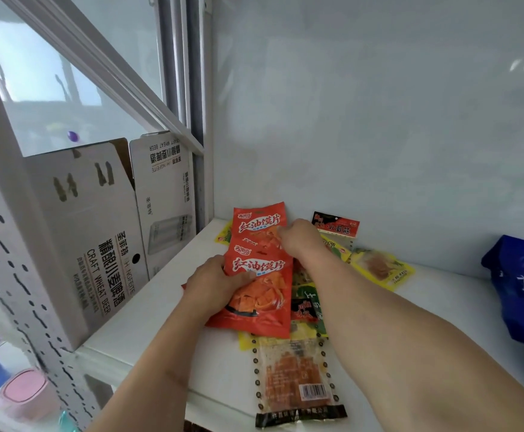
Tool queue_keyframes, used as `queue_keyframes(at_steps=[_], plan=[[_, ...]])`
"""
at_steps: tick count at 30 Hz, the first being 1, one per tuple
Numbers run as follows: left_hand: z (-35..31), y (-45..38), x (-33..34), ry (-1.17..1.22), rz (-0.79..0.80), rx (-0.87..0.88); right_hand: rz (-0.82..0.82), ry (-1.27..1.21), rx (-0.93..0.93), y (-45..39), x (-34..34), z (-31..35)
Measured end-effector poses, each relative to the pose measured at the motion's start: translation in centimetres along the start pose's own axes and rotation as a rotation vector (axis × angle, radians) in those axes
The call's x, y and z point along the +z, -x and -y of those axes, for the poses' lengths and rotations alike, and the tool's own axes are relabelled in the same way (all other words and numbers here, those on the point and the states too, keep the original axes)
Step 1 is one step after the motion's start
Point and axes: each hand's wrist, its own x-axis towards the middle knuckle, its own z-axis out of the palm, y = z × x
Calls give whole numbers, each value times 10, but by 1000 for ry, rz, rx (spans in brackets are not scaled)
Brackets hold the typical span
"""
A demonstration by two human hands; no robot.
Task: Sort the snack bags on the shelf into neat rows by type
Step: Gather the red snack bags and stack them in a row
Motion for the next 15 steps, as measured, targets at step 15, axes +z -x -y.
queue_keyframes(at_steps=[15], plan=[[-6, 5, -4, 182, -179, 54, 53, -667, 111, -1, 6, 2]])
